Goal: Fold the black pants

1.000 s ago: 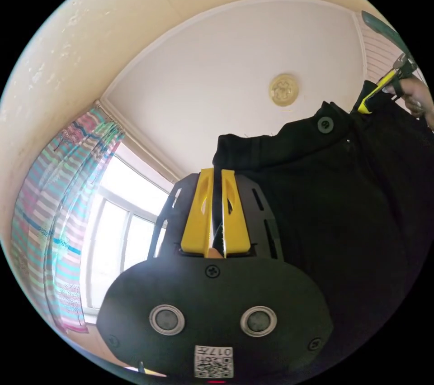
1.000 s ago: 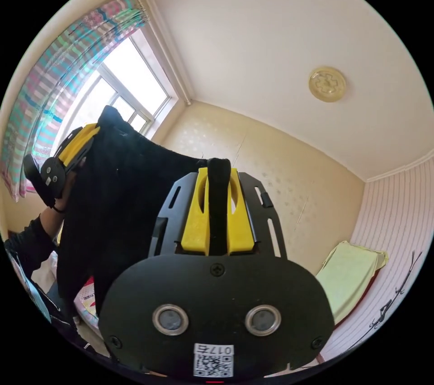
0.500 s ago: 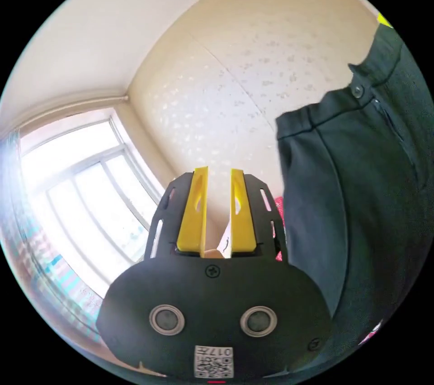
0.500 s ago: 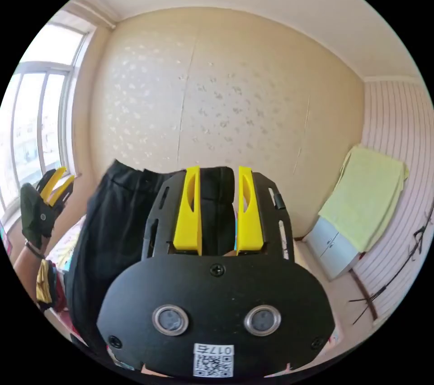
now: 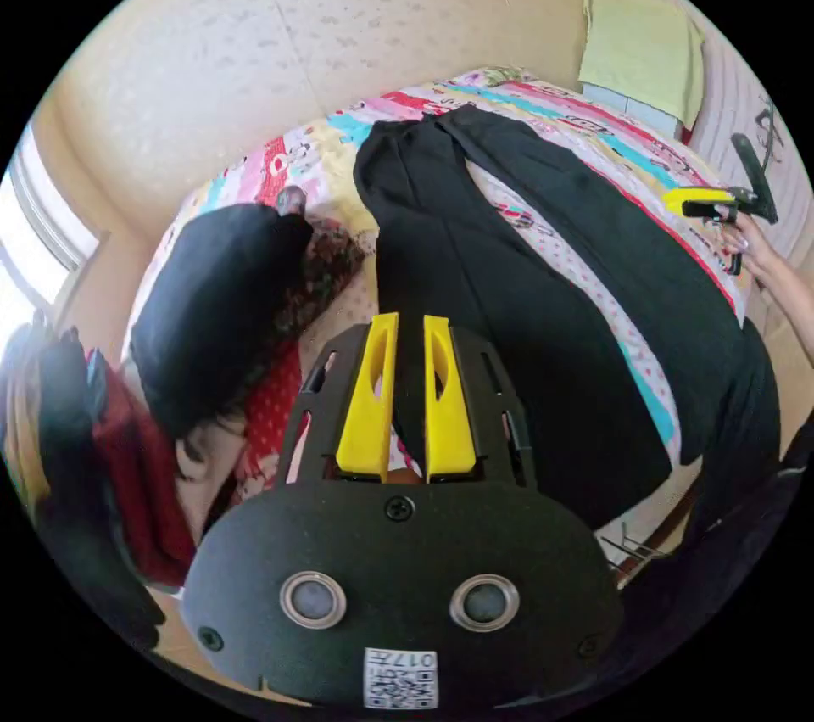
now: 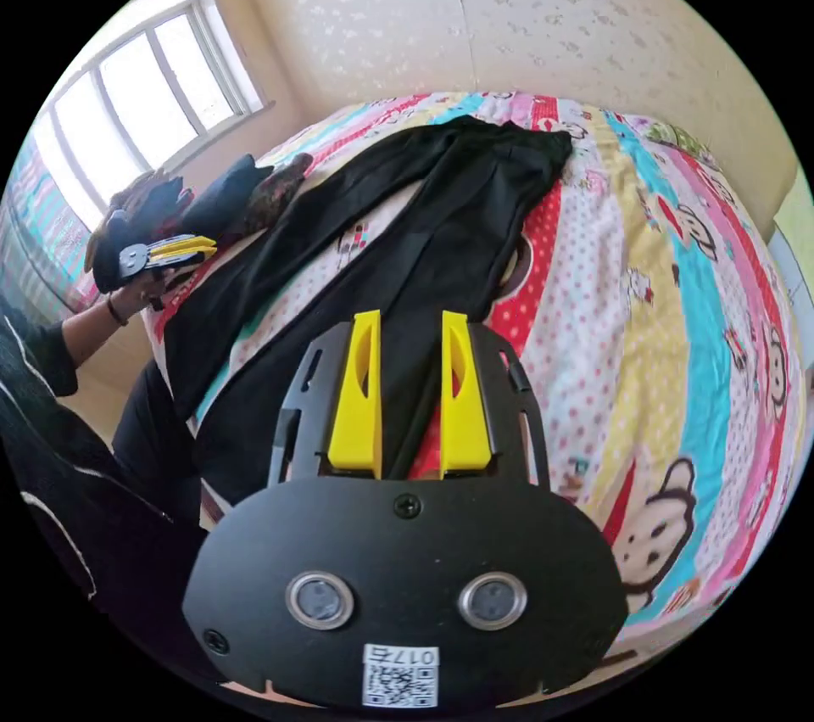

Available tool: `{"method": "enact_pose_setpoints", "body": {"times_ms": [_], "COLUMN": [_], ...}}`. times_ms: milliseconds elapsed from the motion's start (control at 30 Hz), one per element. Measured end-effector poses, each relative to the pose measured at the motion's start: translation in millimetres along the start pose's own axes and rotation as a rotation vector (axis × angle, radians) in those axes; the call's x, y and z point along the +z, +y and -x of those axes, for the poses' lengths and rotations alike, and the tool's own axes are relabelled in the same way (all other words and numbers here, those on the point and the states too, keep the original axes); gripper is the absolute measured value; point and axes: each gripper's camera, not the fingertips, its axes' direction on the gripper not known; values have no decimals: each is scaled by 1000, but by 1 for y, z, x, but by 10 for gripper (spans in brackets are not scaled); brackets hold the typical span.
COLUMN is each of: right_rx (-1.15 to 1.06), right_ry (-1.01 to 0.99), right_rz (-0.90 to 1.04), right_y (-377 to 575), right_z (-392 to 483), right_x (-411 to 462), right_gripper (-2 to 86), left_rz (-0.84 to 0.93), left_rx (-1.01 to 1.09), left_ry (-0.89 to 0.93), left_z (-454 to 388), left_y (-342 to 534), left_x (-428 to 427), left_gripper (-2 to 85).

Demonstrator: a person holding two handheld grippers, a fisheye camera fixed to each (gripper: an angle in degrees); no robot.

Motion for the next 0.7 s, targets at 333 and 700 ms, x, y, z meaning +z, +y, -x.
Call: {"method": "enact_pose_setpoints", "body": {"times_ms": [333,700], "right_rx": [165,65], "right_ry": [-56,22], "right_rz": [146,62], "right_y": [113,161], "right_z": [-18,62], "right_x": [4,-21], "right_gripper": [108,109], "left_rz": [-4,121], "left_rx": [-389,-290], "left_ry": [170,85], "left_z": [103,142], "left_y": [89,71], "left_x": [-33,-56], "left_gripper": [109,118]}}
